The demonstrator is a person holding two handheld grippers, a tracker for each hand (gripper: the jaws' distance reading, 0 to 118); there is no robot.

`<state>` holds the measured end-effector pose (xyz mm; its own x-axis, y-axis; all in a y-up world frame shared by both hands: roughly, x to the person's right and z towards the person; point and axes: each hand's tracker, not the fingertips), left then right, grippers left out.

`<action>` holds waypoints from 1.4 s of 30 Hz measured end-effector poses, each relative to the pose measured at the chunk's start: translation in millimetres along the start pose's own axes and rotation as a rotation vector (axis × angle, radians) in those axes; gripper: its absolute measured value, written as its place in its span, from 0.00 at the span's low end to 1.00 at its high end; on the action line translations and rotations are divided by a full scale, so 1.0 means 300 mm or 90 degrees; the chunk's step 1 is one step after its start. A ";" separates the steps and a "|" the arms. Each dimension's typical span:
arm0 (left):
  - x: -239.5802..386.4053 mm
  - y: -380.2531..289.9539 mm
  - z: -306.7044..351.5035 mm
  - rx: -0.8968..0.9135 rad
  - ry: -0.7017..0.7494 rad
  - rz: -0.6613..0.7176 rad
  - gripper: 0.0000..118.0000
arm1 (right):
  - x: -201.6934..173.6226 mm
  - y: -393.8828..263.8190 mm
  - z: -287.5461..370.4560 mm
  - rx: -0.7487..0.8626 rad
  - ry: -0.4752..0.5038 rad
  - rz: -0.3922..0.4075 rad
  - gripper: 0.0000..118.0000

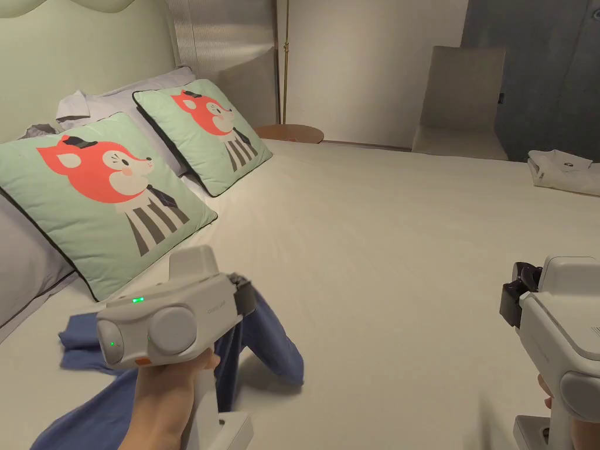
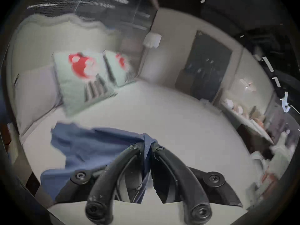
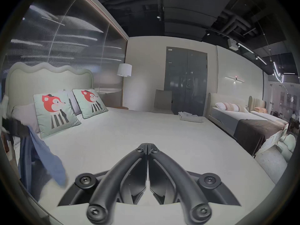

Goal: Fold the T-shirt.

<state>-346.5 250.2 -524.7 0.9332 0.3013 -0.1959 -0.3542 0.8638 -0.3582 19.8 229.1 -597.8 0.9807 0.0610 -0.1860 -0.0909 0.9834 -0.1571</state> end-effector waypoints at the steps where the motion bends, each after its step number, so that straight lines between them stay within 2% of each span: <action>1: 0.049 0.024 0.031 0.024 -0.031 -0.005 0.03 | 0.012 0.003 0.014 0.003 -0.004 -0.002 0.01; 8: 0.391 0.084 0.184 0.118 -0.292 -0.050 0.03 | 0.141 0.020 0.123 0.027 -0.051 -0.009 0.01; 13: 0.606 -0.047 0.157 0.053 -0.393 -0.117 0.03 | 0.249 0.013 0.205 0.034 -0.096 -0.019 0.01; 19: 0.736 -0.428 0.001 -0.171 -0.420 -0.168 0.03 | 0.377 -0.031 0.293 0.027 -0.149 -0.030 0.01; 23: 0.755 -0.711 -0.077 -0.326 -0.392 -0.202 0.03 | 0.434 -0.066 0.334 0.010 -0.175 -0.043 0.01; 26: 0.749 -0.847 -0.114 -0.387 -0.357 -0.222 0.03 | 0.455 -0.088 0.350 0.001 -0.183 -0.047 0.01; 29: 0.734 -0.892 -0.132 -0.417 -0.344 -0.207 0.04 | 0.463 -0.100 0.357 -0.004 -0.186 -0.049 0.01; 30: 0.729 -0.885 -0.133 -0.414 -0.347 -0.203 0.07 | 0.462 -0.101 0.357 -0.005 -0.186 -0.050 0.01; 31: 0.720 -0.863 -0.127 -0.411 -0.351 -0.193 0.17 | 0.461 -0.101 0.357 -0.005 -0.185 -0.050 0.01; 32: 0.713 -0.830 -0.122 -0.406 -0.358 -0.181 0.34 | 0.460 -0.100 0.355 -0.005 -0.184 -0.050 0.01; 33: 0.704 -0.795 -0.115 -0.388 -0.368 -0.164 0.57 | 0.458 -0.099 0.354 -0.004 -0.182 -0.050 0.01; 34: 0.691 -0.753 -0.104 -0.357 -0.366 -0.155 0.86 | 0.453 -0.096 0.352 -0.002 -0.181 -0.050 0.01; 35: 0.674 -0.698 -0.088 -0.319 -0.359 -0.153 0.96 | 0.448 -0.091 0.351 0.001 -0.178 -0.052 0.01; 36: 0.643 -0.640 -0.071 -0.280 -0.355 -0.149 0.90 | 0.446 -0.086 0.349 0.005 -0.175 -0.054 0.01; 38: 0.591 -0.515 -0.035 -0.186 -0.338 -0.150 0.92 | 0.432 -0.074 0.344 0.015 -0.168 -0.053 0.01; 42: 0.454 -0.308 0.042 -0.005 -0.200 -0.174 0.92 | 0.402 -0.055 0.326 0.030 -0.154 -0.051 0.01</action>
<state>-185.9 216.4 -506.8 0.9657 0.1716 0.1951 -0.0907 0.9264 -0.3656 156.6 237.0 -522.7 0.9979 0.0158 0.0628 -0.0085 0.9933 -0.1154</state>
